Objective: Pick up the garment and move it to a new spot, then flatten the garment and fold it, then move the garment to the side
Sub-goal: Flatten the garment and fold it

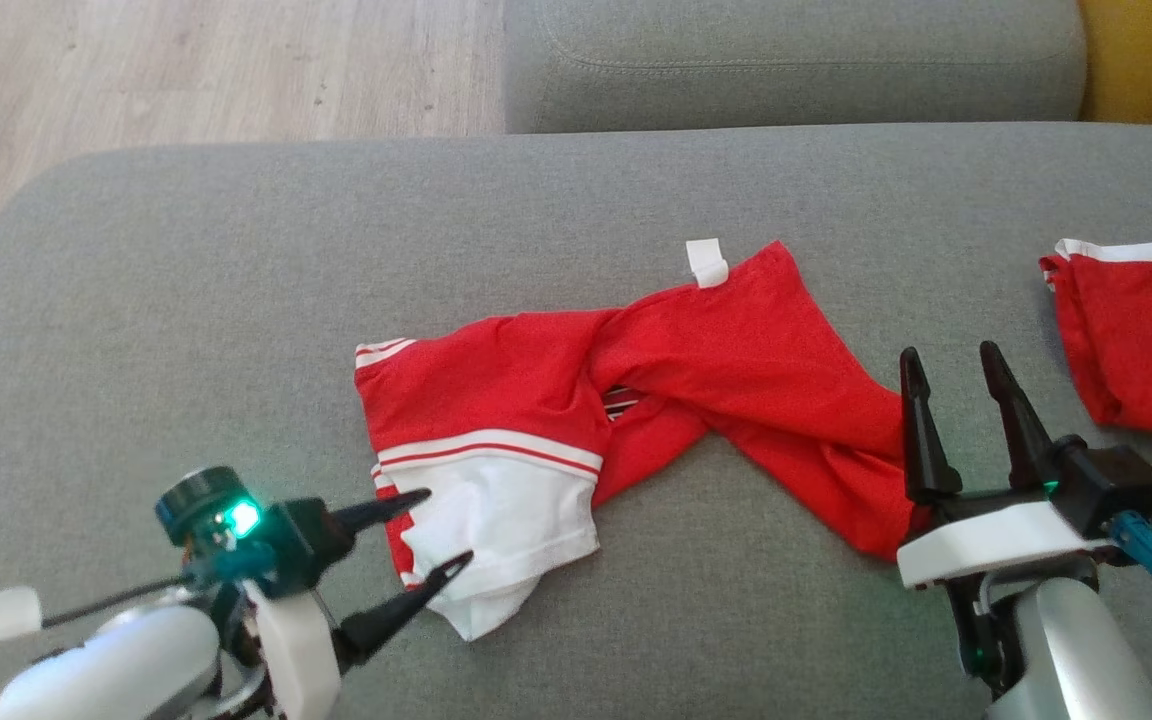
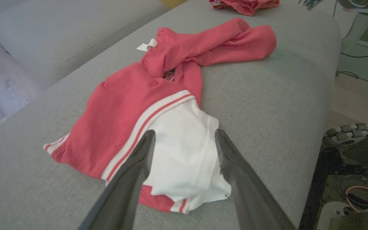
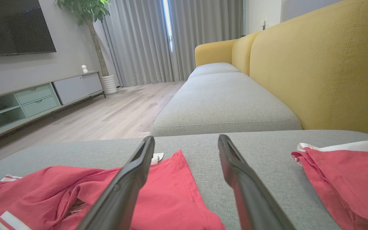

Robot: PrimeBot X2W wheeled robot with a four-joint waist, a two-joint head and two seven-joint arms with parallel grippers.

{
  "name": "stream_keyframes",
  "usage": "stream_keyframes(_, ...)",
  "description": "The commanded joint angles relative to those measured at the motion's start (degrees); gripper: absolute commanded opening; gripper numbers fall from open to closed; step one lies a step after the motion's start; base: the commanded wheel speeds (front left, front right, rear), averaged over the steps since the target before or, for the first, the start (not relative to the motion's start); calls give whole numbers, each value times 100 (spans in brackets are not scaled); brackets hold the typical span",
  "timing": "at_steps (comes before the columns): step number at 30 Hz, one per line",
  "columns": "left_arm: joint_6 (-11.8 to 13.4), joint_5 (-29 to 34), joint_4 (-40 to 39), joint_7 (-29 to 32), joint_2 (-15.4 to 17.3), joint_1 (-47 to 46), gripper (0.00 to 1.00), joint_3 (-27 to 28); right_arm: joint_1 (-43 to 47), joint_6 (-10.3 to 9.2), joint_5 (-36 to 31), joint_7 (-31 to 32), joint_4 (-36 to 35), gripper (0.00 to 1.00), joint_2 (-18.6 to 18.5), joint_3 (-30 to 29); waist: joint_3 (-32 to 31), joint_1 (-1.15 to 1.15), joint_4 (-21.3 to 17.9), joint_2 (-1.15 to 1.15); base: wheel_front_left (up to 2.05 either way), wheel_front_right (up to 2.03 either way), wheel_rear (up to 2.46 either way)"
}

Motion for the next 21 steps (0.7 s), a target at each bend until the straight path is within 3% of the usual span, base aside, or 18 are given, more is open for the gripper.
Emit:
stream_keyframes(1,14,-107,-15,-93,229,-208,100,326,-103,-4,40,-62,-158,100,-15,153,-9,0,-1,0,0,0,0)
stream_keyframes(3,196,-257,83,-246,210,-235,100,535,-89,-4,27,-62,-159,100,-15,151,-18,0,-8,0,0,0,0)
stream_keyframes(8,1133,-868,371,-1085,-10,-131,100,1480,-54,-4,70,-62,-276,100,-15,167,-54,0,-38,0,0,0,0)
stream_keyframes(14,1933,-1415,424,-1369,-559,472,100,2704,63,-4,103,-62,-417,100,-15,209,-128,0,-48,0,0,0,0)
stream_keyframes(21,2057,-1025,350,-1375,-1330,1524,100,3879,192,-4,137,-62,-500,100,-15,230,-177,0,-55,0,0,0,0)
